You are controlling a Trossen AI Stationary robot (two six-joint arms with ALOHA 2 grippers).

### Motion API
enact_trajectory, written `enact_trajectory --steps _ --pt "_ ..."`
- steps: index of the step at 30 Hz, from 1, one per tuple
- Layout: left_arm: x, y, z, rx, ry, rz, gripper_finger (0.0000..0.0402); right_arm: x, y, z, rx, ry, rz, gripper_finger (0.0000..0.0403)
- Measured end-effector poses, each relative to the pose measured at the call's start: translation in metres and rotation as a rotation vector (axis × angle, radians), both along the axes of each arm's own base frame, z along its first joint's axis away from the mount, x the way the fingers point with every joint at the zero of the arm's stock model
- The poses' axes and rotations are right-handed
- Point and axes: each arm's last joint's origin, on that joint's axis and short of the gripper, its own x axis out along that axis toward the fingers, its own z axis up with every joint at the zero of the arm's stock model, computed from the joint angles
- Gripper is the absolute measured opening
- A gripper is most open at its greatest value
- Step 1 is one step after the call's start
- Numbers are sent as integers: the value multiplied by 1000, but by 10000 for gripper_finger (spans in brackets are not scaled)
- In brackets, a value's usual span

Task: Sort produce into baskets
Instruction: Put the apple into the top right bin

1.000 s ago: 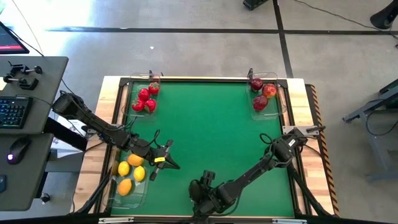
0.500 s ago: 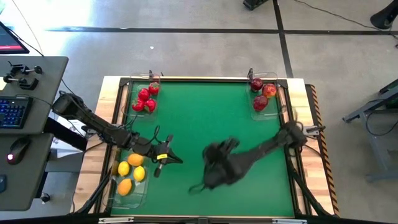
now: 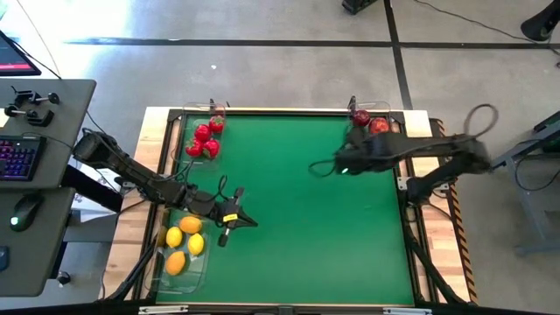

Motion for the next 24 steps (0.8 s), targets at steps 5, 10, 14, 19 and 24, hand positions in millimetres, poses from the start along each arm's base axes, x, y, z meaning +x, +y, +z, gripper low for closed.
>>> enact_trajectory --steps 5,10,14,19,24 --pt "2 5 2 -4 -20 19 0 -48 -21 -22 52 -72 -127 225" --pt "4 9 2 -6 -25 37 0 -84 -37 -42 72 -143 -251 225" --pt "5 12 3 -7 -27 51 0 -98 -49 -55 87 -186 -298 225" --pt "7 16 3 -9 -29 62 0 -105 -73 -68 112 -206 -335 225" --pt "8 19 3 -11 -27 64 0 -117 -99 -78 152 -224 -379 225"
